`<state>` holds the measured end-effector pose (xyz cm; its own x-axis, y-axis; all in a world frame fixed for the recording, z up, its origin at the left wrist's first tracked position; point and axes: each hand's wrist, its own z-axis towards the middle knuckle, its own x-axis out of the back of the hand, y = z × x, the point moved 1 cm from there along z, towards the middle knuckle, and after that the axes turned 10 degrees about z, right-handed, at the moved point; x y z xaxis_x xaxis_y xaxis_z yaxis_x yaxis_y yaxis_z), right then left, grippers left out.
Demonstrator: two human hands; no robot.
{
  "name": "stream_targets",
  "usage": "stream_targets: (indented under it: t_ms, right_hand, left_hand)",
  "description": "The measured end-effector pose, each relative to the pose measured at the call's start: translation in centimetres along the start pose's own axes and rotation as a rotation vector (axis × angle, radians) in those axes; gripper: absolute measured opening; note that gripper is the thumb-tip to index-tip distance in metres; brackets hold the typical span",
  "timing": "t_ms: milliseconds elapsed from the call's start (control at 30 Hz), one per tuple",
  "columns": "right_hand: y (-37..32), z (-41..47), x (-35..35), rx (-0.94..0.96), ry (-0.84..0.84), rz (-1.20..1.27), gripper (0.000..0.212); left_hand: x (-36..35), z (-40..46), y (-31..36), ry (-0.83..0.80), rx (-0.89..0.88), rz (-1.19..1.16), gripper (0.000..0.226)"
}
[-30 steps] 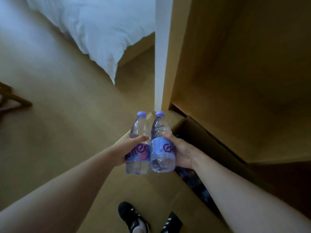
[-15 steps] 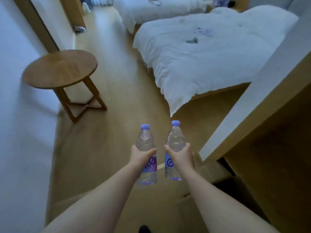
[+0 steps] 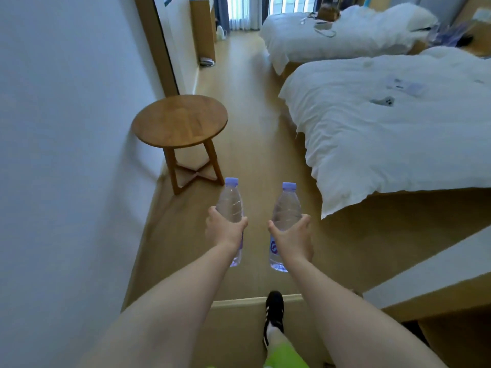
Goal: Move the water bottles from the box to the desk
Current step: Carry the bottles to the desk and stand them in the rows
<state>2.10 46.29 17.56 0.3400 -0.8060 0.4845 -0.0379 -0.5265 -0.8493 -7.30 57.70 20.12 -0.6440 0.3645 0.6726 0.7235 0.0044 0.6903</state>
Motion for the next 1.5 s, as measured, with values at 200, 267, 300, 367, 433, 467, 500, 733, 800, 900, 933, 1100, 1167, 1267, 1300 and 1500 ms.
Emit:
stream_targets:
  t_ms: [200,267,300,367,433,467,500,733,800,900,933,1100,1167,1267,1300,1500]
  right_hand:
    - [-4.3,8.6,-4.3,0.047,0.012,-0.039,0.072]
    - [-6.4,12.4,-5.7,0.054,0.012,-0.038,0.073]
    - [-7.6,14.4,-6.4,0.059,0.005,-0.042,0.073]
    - [-10.2,18.1,-7.4,0.076,-0.022,-0.052,0.074]
    - [-12.8,21.7,-8.2,0.112,-0.055,-0.057,0.073]
    - [-14.1,23.3,-8.6,0.129,-0.070,-0.053,0.072]
    - [-15.2,25.0,-9.0,0.143,-0.079,-0.050,0.072]
    - [-21.0,34.3,-12.3,0.168,-0.112,-0.037,0.077]
    - [-22.1,37.0,-13.6,0.165,-0.117,-0.039,0.078]
    - [-23.7,41.5,-16.1,0.149,-0.115,-0.054,0.079]
    - [-24.3,43.2,-17.2,0.146,-0.113,-0.058,0.079]
    - [-29.0,52.2,-22.9,0.126,-0.101,-0.065,0.077]
    - [-31.2,55.6,-25.0,0.115,-0.091,-0.070,0.075]
    - [-34.7,60.4,-27.5,0.105,-0.078,-0.060,0.077]
    - [-35.7,62.0,-28.1,0.102,-0.075,-0.056,0.076]
    - [-40.7,71.8,-31.4,0.113,-0.076,-0.087,0.080]
  left_hand:
    - [-1.8,7.4,3.9,0.056,0.045,0.016,0.072]
    - [-2.5,10.6,5.9,0.051,0.065,0.006,0.072]
    - [-2.7,12.3,7.0,0.054,0.075,0.005,0.073]
    - [-3.0,15.6,9.6,0.069,0.087,-0.001,0.074]
    - [-3.4,18.8,12.3,0.083,0.092,-0.024,0.075]
    - [-3.5,20.4,13.6,0.089,0.088,-0.032,0.074]
    - [-3.6,21.9,15.0,0.094,0.083,-0.038,0.073]
    - [-4.8,31.7,22.9,0.144,0.096,0.004,0.076]
    - [-5.5,34.7,24.4,0.134,0.101,0.032,0.076]
    - [-6.7,39.8,26.0,0.121,0.103,0.051,0.075]
    - [-7.1,41.8,26.4,0.119,0.100,0.044,0.074]
    - [-8.4,52.3,29.8,0.127,0.104,0.025,0.069]
    - [-8.6,56.6,31.8,0.120,0.101,0.032,0.070]
    - [-8.9,62.5,35.5,0.101,0.080,0.061,0.073]
    - [-9.0,64.2,36.7,0.100,0.076,0.068,0.073]
    - [-10.8,73.8,43.1,0.068,0.011,0.108,0.073]
